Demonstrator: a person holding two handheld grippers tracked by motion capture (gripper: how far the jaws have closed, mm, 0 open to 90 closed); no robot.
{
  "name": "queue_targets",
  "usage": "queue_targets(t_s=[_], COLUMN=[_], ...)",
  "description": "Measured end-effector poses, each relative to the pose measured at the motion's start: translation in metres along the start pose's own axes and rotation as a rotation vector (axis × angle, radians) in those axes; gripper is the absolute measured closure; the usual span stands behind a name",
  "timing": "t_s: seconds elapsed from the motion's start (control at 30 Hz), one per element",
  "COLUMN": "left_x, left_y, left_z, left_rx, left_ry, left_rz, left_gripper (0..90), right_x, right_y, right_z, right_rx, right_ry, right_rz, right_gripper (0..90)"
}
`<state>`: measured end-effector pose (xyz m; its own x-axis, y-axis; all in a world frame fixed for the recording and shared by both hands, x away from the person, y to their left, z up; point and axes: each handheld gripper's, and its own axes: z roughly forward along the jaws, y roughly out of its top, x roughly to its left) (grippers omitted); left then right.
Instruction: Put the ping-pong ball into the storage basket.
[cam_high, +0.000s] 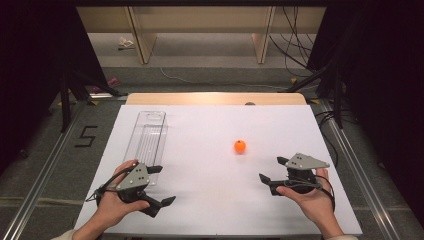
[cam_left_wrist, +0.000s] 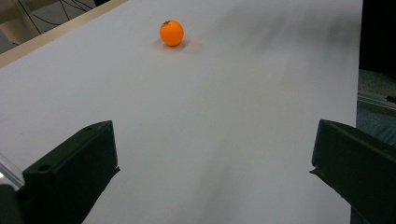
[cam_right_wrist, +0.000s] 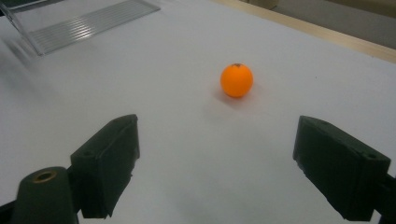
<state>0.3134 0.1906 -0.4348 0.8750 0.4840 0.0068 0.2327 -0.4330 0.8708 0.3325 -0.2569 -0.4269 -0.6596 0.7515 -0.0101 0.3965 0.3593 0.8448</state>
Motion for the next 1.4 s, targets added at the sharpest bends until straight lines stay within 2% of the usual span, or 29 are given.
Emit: queue_targets(t_s=[0.57, 1.4], left_x=[0.0, 0.001], left_y=[0.0, 0.0], left_z=[0.0, 0.001], left_rx=[0.0, -0.003], left_ry=[-0.004, -0.002], left_rz=[0.008, 0.01], left_gripper=[0.0, 0.0], right_x=[0.001, -0.016], right_y=[0.004, 0.023], right_z=[0.009, 0.05], right_rx=[0.012, 0.036], right_ry=[0.009, -0.019], right_rz=[-0.009, -0.003], right_gripper=[15.4, 15.6])
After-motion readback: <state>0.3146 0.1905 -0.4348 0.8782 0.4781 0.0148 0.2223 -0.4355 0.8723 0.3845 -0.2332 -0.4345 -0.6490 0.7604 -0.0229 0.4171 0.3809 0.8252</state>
